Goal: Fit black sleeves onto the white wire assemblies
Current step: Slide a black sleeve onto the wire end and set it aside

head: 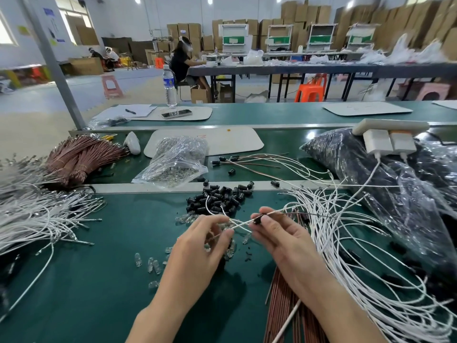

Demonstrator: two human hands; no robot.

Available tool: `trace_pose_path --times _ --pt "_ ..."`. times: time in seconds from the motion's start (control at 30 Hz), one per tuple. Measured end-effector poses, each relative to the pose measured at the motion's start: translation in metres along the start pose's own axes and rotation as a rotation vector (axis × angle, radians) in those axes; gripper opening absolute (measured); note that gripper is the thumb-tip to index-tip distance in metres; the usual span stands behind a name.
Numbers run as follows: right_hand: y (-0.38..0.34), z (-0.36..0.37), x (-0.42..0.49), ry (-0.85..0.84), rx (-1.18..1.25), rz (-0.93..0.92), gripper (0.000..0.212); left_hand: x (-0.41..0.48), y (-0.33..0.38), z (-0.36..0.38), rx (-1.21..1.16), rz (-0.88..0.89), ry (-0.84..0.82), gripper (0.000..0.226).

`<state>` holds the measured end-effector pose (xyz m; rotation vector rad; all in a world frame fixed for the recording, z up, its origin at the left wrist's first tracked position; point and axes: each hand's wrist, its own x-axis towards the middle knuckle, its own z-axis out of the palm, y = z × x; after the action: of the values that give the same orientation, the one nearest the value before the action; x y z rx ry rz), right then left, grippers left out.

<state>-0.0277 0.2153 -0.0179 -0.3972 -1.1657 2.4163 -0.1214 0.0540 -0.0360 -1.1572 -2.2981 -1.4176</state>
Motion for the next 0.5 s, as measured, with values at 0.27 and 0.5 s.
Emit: trace_pose_path --times 0.27,0.5 --pt "0.009 -0.001 -0.002 -0.101 -0.112 0.056 0.023 0.003 0.004 0.003 -0.096 -0.011 0.011 0.006" --pt "0.011 0.000 -0.002 -0.120 -0.193 0.060 0.029 0.002 0.008 0.004 -0.100 -0.031 -0.032 0.014"
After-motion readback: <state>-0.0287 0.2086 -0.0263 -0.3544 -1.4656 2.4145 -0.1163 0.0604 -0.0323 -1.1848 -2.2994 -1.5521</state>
